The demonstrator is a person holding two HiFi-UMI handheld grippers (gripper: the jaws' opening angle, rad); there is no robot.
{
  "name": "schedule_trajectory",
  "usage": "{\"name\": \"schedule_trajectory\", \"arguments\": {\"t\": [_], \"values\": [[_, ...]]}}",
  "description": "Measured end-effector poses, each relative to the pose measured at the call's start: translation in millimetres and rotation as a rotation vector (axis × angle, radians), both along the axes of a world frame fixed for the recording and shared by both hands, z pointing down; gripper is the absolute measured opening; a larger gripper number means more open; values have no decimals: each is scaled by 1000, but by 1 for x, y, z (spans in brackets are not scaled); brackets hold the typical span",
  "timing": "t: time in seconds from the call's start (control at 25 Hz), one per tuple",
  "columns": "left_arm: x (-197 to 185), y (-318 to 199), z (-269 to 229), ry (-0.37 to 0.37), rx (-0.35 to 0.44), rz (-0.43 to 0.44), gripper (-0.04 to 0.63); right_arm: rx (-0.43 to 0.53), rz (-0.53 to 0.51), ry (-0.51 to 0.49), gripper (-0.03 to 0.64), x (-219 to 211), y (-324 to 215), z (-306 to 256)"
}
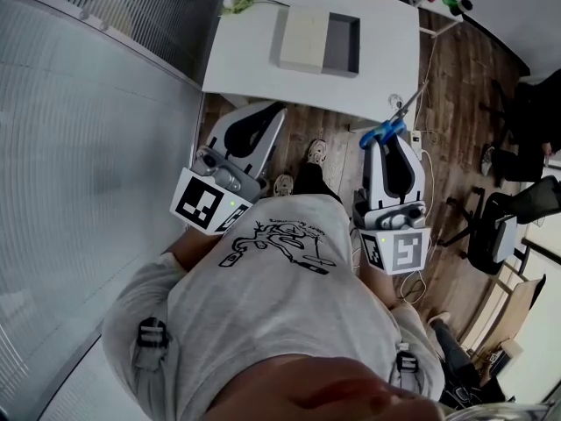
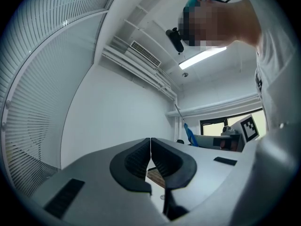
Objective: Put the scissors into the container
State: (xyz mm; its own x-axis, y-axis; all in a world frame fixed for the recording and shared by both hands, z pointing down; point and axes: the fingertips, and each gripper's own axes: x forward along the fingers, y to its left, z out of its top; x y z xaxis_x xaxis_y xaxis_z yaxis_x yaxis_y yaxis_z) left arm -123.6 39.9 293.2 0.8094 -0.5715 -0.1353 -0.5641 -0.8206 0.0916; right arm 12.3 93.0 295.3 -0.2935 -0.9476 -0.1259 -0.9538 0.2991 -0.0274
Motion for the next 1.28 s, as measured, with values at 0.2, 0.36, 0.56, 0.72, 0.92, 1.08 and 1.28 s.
{"name": "schedule_trajectory", "arguments": {"t": [0.2, 0.36, 0.56, 0.72, 0.92, 1.08, 1.28], "values": [[12, -17, 2, -4, -1, -5, 21, 6, -10, 4, 84, 12, -19, 0], [26, -35, 3, -10, -2, -9, 21, 7, -18, 4, 84, 27, -37, -1], [46, -62, 1, -10, -3, -20, 21, 3, -32, 8, 84, 47, -64, -2], [66, -84, 2, -11, -8, -17, 21, 2, -30, 8, 84, 66, -86, -1], [99, -107, -5, -18, 1, -10, 21, 1, -38, 5, 84, 94, -108, -5], [124, -124, -9, -20, 1, -15, 21, 1, -44, 1, 84, 119, -127, -8], [146, -153, -7, -26, 0, -24, 21, 3, -54, 0, 84, 141, -157, -5]]}}
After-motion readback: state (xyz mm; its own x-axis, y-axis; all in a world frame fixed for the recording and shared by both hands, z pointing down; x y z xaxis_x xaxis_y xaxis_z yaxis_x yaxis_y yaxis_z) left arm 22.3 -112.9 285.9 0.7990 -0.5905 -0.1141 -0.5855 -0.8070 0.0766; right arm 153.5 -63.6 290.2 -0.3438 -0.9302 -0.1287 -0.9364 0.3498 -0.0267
